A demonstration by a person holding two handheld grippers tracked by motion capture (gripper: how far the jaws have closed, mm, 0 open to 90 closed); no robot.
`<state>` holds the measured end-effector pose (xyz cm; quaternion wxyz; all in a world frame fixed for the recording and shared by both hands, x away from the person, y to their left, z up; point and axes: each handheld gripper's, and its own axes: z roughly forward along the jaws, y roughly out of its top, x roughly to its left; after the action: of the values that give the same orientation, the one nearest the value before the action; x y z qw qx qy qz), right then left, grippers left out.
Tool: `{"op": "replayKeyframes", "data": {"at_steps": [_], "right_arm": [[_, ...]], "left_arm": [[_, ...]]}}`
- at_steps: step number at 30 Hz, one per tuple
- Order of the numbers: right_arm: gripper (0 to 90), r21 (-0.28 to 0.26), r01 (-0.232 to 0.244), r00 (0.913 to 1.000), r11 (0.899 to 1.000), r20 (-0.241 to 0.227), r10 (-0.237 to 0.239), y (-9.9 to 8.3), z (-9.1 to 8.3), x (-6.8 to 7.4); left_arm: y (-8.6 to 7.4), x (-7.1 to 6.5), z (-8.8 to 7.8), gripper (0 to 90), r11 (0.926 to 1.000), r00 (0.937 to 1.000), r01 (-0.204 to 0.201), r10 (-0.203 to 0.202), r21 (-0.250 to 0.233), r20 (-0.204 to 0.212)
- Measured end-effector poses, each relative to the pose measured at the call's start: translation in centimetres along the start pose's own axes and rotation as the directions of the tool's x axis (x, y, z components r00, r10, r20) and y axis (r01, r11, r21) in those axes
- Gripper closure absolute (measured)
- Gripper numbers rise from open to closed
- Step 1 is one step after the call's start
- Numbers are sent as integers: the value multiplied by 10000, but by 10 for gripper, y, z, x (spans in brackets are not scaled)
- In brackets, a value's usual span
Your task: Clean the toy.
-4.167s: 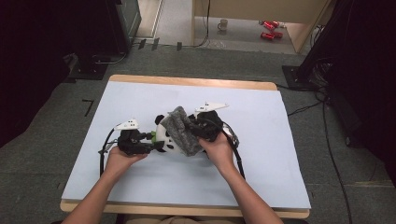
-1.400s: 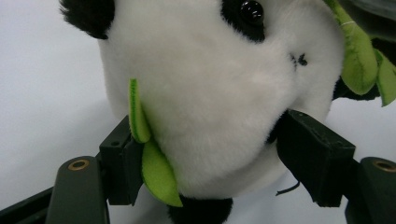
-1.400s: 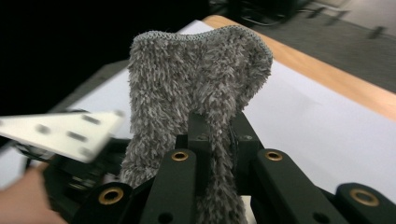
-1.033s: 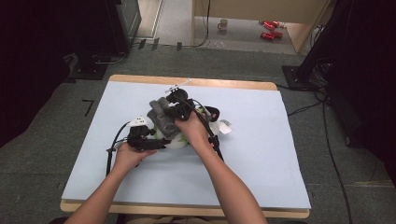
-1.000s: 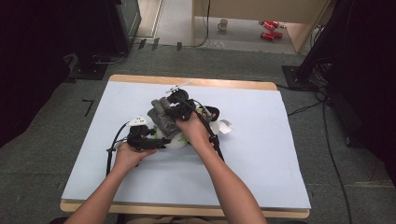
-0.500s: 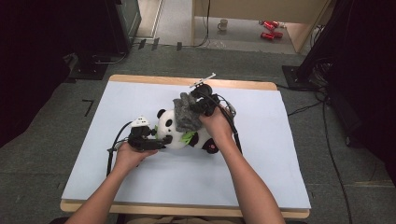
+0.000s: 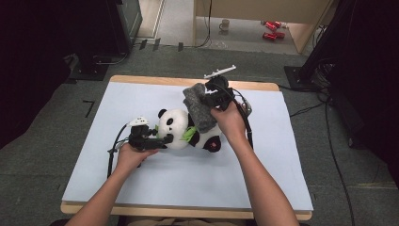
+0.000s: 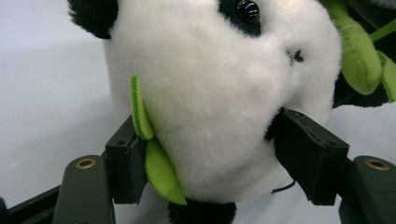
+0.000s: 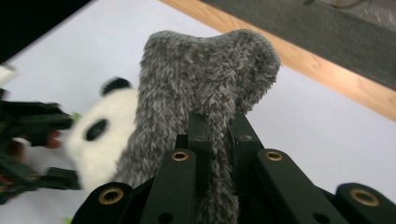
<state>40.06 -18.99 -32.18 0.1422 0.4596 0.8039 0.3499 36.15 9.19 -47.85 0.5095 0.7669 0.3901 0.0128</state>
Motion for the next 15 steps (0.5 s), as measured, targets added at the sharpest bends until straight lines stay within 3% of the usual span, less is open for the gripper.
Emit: {"op": "replayKeyframes", "data": {"at_steps": [9,15], "right_arm": [[831,-639,690,9910,9956,-1106,-757,16,-13,44],[831,-684,556,9776,9961,-1992,-682,17,6,69]], "left_arm": [[3,0,0,288,9999,9999,-139,139,27,-29],[3,0,0,283,9994,9994,-336,336,-32,-98]]}}
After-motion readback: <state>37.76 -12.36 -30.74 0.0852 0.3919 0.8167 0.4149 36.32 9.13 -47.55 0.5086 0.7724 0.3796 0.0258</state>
